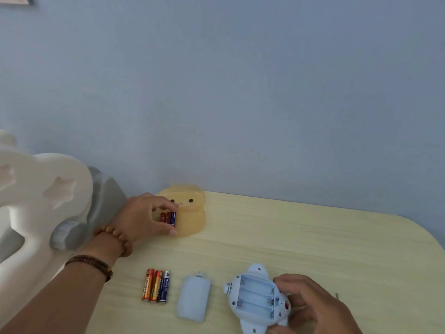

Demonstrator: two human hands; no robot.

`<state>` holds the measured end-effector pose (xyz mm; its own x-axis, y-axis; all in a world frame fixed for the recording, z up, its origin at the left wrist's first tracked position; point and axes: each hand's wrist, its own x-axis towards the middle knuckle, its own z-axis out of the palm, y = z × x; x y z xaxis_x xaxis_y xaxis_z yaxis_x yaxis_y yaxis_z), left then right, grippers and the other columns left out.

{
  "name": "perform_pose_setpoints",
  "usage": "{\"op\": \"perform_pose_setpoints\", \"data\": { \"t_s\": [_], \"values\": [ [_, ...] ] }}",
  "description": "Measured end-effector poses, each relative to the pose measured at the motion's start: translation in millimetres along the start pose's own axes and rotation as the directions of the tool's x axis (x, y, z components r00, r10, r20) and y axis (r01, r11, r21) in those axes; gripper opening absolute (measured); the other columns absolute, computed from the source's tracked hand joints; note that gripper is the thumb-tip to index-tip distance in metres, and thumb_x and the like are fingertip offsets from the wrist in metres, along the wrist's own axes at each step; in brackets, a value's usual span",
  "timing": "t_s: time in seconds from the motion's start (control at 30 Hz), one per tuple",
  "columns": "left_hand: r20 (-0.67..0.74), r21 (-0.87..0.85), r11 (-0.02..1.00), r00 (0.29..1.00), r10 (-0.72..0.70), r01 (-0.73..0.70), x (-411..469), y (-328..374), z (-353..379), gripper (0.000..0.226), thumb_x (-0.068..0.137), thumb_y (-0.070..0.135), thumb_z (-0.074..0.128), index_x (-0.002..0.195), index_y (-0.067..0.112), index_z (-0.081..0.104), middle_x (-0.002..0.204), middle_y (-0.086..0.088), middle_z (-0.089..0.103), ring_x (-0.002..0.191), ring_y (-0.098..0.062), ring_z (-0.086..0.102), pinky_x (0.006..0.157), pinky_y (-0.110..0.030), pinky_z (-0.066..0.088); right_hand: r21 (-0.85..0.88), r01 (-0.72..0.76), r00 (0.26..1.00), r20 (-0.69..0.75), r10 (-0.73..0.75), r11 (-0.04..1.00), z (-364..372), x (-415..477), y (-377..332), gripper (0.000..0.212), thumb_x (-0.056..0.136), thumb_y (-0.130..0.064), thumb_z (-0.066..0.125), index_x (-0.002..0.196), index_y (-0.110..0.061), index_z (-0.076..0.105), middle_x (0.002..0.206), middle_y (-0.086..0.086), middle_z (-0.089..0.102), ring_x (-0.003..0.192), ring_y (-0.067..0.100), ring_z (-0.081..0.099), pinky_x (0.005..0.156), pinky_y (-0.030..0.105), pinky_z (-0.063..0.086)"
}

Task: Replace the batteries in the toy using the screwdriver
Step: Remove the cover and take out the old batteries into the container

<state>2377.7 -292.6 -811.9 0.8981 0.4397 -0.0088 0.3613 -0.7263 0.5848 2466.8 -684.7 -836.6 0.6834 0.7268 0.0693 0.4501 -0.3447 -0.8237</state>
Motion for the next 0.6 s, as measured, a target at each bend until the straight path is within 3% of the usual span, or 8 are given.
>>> {"op": "perform_pose_setpoints", "data": {
  "t_s": [0.17,0.33,0.5,0.6],
  "values": [
    [0.031,0.065,0.996,0.998,0.063,-0.065,3.6,-2.6,-1.6,0.054,0.033,0.086,0.069,0.084,0.067,0.063,0.109,0.021,0.063,0.101,-0.002,0.059,0.096,-0.028,0.045,0.009,0.017,1.0,0.003,-0.017,1.0,-1.4,2.7,-4.2,0.059,0.052,-0.043,0.084,0.106,-0.053,0.064,0.12,-0.029,0.062,0.093,0.002,0.072,0.072,0.016,0.056],
    [0.027,0.066,0.992,0.994,0.107,-0.108,2.7,-4.2,-2.7,0.067,0.032,0.096,0.059,0.088,0.06,0.066,0.107,0.029,0.061,0.1,0.008,0.056,0.09,-0.016,0.039,-0.006,0.031,0.999,0.015,-0.031,0.999,-2.4,3.9,-5.8,0.062,0.05,-0.05,0.082,0.109,-0.055,0.061,0.123,-0.03,0.06,0.093,0.003,0.071,0.072,0.016,0.055],
    [0.027,0.107,0.986,0.992,0.126,-0.128,-0.5,-8.0,-3.1,0.062,0.035,0.096,0.059,0.089,0.066,0.062,0.112,0.021,0.063,0.104,-0.002,0.058,0.097,-0.028,0.045,-0.018,0.046,0.998,0.041,-0.045,0.999,-4.1,3.8,-3.3,0.063,0.054,-0.045,0.087,0.111,-0.054,0.061,0.124,-0.028,0.061,0.092,0.004,0.072,0.073,0.02,0.057],
    [0.025,0.187,0.966,0.984,0.179,-0.18,-7.7,5.0,-15.1,0.058,0.047,0.088,0.064,0.095,0.055,0.064,0.112,0.02,0.063,0.105,-0.005,0.058,0.095,-0.032,0.048,-0.031,0.056,0.998,0.043,-0.055,0.998,-4.1,3.8,-2.5,0.065,0.055,-0.043,0.088,0.112,-0.054,0.06,0.124,-0.028,0.061,0.09,0.004,0.072,0.071,0.02,0.057]
  ]
}}
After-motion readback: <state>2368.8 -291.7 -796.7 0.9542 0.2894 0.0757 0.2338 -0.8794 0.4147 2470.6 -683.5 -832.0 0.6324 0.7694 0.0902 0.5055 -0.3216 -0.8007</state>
